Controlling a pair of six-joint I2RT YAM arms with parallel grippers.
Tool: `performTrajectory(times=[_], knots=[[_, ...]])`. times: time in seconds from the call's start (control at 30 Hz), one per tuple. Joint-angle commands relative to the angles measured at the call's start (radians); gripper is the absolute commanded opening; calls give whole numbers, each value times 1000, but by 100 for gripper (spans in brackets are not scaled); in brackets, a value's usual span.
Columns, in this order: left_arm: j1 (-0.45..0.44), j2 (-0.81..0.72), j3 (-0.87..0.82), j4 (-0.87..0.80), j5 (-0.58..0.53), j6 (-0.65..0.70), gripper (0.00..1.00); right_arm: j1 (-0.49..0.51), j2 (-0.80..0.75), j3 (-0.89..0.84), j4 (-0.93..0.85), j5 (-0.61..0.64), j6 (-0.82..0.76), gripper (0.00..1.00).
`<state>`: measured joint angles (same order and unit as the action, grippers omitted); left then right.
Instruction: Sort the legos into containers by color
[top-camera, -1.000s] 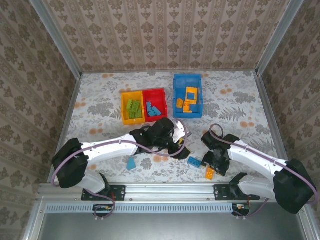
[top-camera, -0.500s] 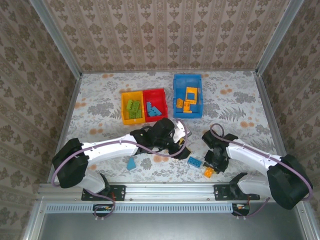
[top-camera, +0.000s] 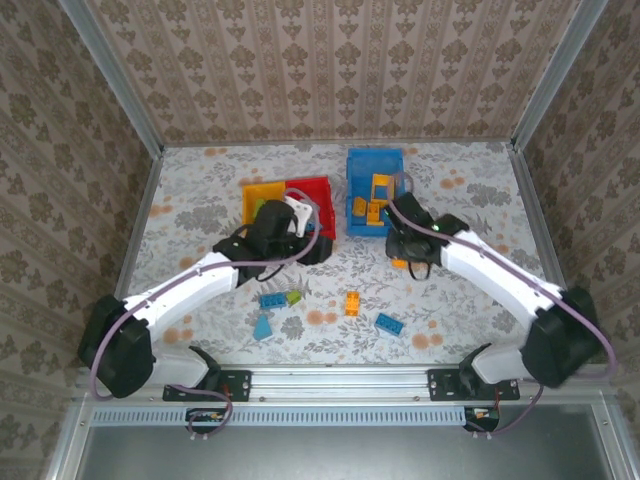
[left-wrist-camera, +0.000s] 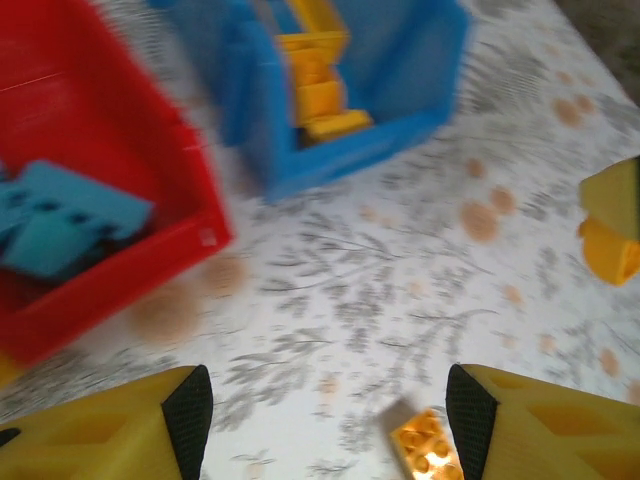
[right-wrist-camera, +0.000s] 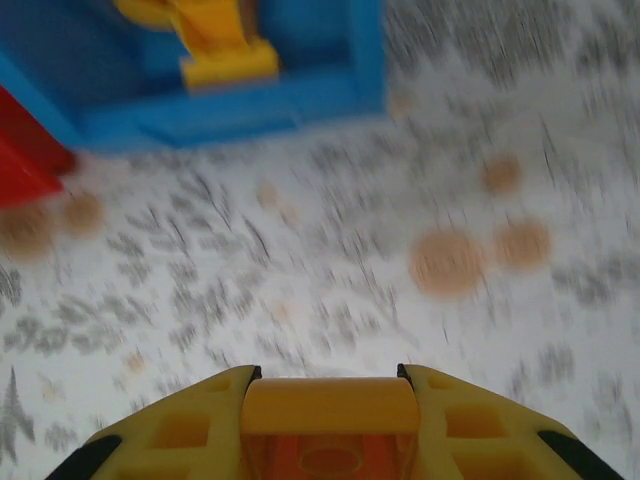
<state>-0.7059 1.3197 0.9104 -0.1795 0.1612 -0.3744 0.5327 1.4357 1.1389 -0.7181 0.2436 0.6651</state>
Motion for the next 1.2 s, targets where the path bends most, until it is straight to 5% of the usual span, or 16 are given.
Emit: performTrajectory(times=[0.0, 0.27, 0.67, 1.0, 1.17], knots=[[62, -5, 16, -25, -31, -71, 67, 0, 137, 127, 52, 125, -165, 21], [92, 19, 45, 40, -14, -90, 67, -19, 379, 331, 67, 234, -177, 23], [91, -36, 7, 16, -33, -93, 67, -63, 549, 453, 57, 234, -158, 25], [92, -113, -29, -71, -73, -80, 67, -59, 533, 451, 36, 233, -136, 56], [100, -149, -36, -158, -131, -97, 67, -44, 464, 449, 47, 232, -144, 58]])
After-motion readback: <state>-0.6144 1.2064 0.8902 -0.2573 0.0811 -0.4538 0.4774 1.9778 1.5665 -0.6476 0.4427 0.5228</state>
